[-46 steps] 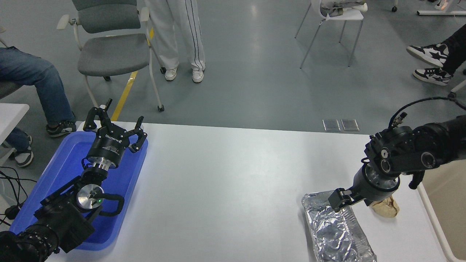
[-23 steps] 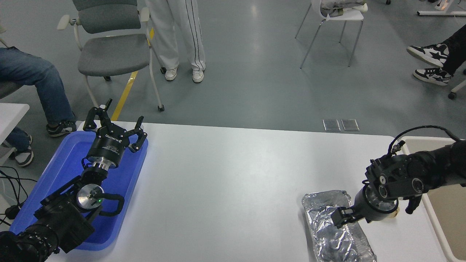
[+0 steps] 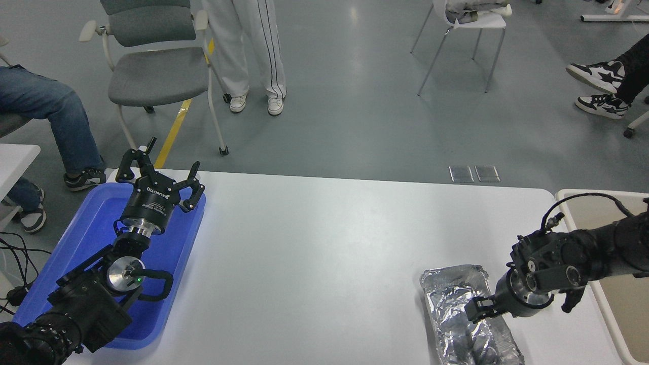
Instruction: Pick up foil plate and place in dustbin
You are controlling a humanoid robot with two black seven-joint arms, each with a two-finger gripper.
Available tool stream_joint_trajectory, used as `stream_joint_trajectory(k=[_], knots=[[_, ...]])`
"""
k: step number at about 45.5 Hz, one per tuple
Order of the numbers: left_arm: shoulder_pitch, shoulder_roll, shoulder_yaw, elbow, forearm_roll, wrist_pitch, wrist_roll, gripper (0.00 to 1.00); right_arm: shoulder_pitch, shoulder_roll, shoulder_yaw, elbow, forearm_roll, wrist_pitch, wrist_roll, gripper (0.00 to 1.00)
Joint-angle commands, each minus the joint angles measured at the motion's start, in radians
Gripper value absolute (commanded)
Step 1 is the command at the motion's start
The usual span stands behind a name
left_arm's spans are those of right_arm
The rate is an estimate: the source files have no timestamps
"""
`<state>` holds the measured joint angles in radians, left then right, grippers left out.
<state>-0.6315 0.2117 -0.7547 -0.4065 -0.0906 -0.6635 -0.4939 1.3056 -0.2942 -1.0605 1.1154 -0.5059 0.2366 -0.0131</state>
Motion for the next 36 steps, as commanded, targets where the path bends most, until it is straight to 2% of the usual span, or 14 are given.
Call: stream_joint_trajectory(k=[1,5,10,11,14,18,20,36], knots=[[0.001,0.0,0.0,0.0,0.0,0.001,0.0,1.0,-0.038,0.001,0.01,-0.032,0.012,-0.003,-0.001,0.68],[0.001,0.0,0.0,0.0,0.0,0.001,0.0,1.0,-0.04,0.0,0.011,-0.034,0.012,-0.003,-0.001,0.59],[-0.001,0.0,0.0,0.0,0.0,-0.001,0.0,1.0,-0.039,0.0,0.014,-0.034,0.017,-0.003,-0.001,0.43],[0.001,0.0,0.0,0.0,0.0,0.001,0.0,1.0,-0.037,-0.002,0.014,-0.032,0.027,0.003,-0.001,0.35],[-0.001,0.0,0.0,0.0,0.0,0.001,0.0,1.0,-0.037,-0.002,0.013,-0.031,0.033,0.007,-0.001,0.26],[0.001,0.0,0.0,0.0,0.002,0.001,0.0,1.0,-0.034,-0.006,0.013,-0.023,0.033,0.012,-0.001,0.07],[-0.001,0.0,0.0,0.0,0.0,-0.001,0.0,1.0,-0.032,-0.008,0.013,-0.022,0.035,0.013,-0.001,0.01],[-0.001,0.0,0.0,0.0,0.0,-0.001,0.0,1.0,0.003,-0.011,-0.001,-0.008,0.179,0.087,-0.015,0.0]])
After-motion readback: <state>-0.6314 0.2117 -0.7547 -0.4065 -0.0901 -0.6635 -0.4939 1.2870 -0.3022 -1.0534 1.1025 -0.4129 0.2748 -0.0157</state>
